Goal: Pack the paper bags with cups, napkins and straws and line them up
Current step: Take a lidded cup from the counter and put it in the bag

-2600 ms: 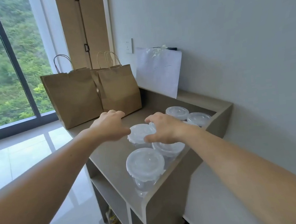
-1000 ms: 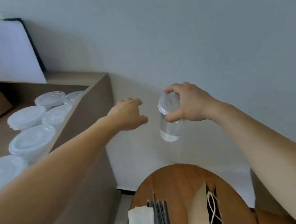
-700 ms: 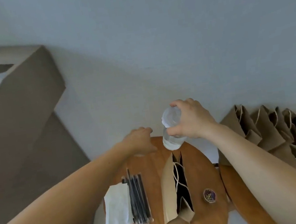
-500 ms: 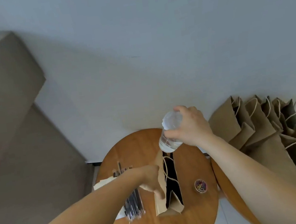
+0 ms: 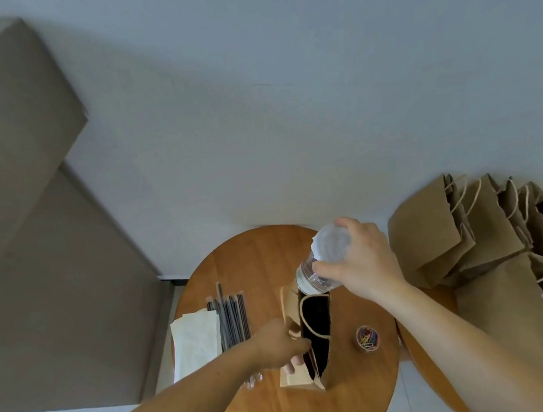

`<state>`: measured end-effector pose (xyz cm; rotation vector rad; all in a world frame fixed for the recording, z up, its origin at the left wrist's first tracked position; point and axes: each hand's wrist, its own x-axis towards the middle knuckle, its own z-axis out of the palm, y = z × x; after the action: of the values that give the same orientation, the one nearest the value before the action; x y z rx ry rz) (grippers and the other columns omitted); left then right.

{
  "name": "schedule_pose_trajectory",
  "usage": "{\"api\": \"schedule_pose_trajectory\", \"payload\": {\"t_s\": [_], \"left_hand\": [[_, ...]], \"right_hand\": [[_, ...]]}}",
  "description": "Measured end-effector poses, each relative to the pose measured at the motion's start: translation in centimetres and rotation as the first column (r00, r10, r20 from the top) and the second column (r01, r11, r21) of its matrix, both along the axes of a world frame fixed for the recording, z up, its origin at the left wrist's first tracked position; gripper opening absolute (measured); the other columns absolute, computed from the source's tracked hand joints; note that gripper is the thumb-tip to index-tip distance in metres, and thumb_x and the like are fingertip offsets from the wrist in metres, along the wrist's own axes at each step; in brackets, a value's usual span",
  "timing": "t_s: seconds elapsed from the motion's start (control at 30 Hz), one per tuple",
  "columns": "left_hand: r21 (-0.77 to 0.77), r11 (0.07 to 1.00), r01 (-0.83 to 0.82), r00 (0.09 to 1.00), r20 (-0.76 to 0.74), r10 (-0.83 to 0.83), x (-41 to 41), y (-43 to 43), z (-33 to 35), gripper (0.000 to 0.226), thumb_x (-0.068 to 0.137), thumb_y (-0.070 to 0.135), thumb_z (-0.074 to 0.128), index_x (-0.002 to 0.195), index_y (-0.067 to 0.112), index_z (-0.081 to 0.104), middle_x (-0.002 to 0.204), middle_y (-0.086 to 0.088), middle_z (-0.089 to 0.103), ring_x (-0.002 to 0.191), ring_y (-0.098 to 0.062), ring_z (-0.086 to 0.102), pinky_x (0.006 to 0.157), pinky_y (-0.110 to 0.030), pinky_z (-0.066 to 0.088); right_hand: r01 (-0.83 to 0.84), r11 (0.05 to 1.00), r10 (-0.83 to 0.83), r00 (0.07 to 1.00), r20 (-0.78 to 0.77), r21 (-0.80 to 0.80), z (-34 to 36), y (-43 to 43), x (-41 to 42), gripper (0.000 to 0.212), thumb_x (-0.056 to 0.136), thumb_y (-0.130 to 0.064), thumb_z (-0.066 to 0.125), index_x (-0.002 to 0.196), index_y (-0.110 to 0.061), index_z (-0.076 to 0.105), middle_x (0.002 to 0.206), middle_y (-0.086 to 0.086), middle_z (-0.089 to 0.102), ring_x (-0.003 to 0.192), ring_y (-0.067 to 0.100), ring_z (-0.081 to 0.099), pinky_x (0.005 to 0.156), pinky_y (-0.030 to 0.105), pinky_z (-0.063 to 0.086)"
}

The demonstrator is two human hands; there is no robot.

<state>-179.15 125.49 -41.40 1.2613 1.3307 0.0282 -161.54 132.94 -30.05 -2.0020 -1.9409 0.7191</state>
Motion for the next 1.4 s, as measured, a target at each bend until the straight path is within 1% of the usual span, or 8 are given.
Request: {"api": "schedule_pose_trajectory", "payload": {"t_s": [0.27,0.4,0.53,0.77,0.93,1.1,1.27,1.4], "left_hand": [[-0.223,0.948,-0.229,0.958,0.124,0.260,-0.8,-0.5,0.2,0.026,0.093,0.016,0.049,0.112,-0.001,0.056,0.081,-0.016,0.074,0.063,-0.021,0.071,0.059,-0.028,0.052],[-0.147,0.930,-0.336,0.942,-0.038,0.334,-0.7,-0.2,0.4,0.026,0.093,0.009,0.045,0.089,-0.010,0.062,0.071,-0.023,0.071,0.050,-0.020,0.065,0.049,-0.024,0.050],[0.045,0.958,-0.283,0.947,-0.142,0.287,0.0,0.2,0.8,0.028,0.098,0.019,0.045,0.082,0.003,0.062,0.054,-0.007,0.066,0.052,-0.017,0.070,0.058,-0.028,0.059],[0.113,0.939,-0.324,0.928,-0.154,0.339,-1.3,-0.5,0.5,0.022,0.101,0.021,0.041,0.102,0.007,0.058,0.068,-0.011,0.070,0.052,-0.017,0.070,0.067,-0.043,0.062],[0.129,0.937,-0.325,0.924,-0.168,0.344,-2.1,-1.4,-0.5,0.018,0.102,0.025,0.043,0.110,0.015,0.055,0.079,-0.009,0.071,0.054,-0.015,0.071,0.061,-0.040,0.063],[0.185,0.918,-0.351,0.904,-0.188,0.384,-2.6,-2.0,-1.2,0.012,0.100,0.028,0.048,0.105,0.021,0.057,0.080,-0.002,0.068,0.054,-0.008,0.069,0.059,-0.034,0.062],[0.192,0.935,-0.300,0.907,-0.247,0.342,-3.2,-2.5,-1.3,0.009,0.099,0.028,0.049,0.105,0.026,0.055,0.084,0.001,0.066,0.061,-0.012,0.070,0.061,-0.032,0.062],[0.204,0.947,-0.248,0.916,-0.269,0.297,-3.0,-2.5,-0.9,0.017,0.099,0.029,0.048,0.112,0.024,0.057,0.092,0.001,0.065,0.077,-0.017,0.069,0.072,-0.035,0.062]], "right_hand": [[-0.091,0.996,0.091,0.996,-0.014,-0.007,0.2,-0.4,2.3,0.093,0.061,-0.060,0.077,0.142,-0.036,0.036,0.135,-0.006,0.040,0.126,0.018,0.039,0.093,0.039,0.047],[-0.310,0.951,0.310,0.949,0.050,-0.016,0.7,-0.6,2.3,0.094,0.060,-0.060,0.076,0.142,-0.039,0.034,0.135,-0.013,0.037,0.127,0.012,0.036,0.095,0.035,0.047],[-0.602,0.798,0.590,0.772,0.237,-0.029,0.9,-1.1,0.5,0.093,0.061,-0.059,0.073,0.140,-0.039,0.029,0.136,-0.012,0.030,0.126,0.014,0.033,0.092,0.033,0.047],[-0.861,0.498,0.809,0.416,0.416,-0.108,-1.1,-2.4,-0.2,0.093,0.062,-0.053,0.073,0.139,-0.033,0.026,0.135,-0.003,0.032,0.123,0.019,0.035,0.088,0.028,0.047],[-0.690,0.690,0.720,0.623,0.305,-0.220,-5.6,-3.1,-0.3,0.096,0.063,-0.060,0.073,0.141,-0.038,0.022,0.138,-0.005,0.029,0.125,0.018,0.035,0.089,0.026,0.047],[-0.516,0.783,0.615,0.722,0.316,-0.346,-11.1,-3.3,-2.4,0.096,0.066,-0.054,0.078,0.143,-0.028,0.025,0.138,0.005,0.035,0.126,0.027,0.038,0.097,0.035,0.048],[-0.411,0.800,0.574,0.736,0.359,-0.436,-15.8,-3.3,-4.8,0.102,0.071,-0.048,0.079,0.149,-0.021,0.019,0.141,0.012,0.030,0.128,0.034,0.035,0.102,0.043,0.046],[-0.391,0.806,0.567,0.727,0.388,-0.445,-18.0,-3.1,-6.5,0.080,0.084,-0.040,0.066,0.147,-0.019,0.020,0.142,0.015,0.028,0.127,0.037,0.034,0.101,0.049,0.044]]}}
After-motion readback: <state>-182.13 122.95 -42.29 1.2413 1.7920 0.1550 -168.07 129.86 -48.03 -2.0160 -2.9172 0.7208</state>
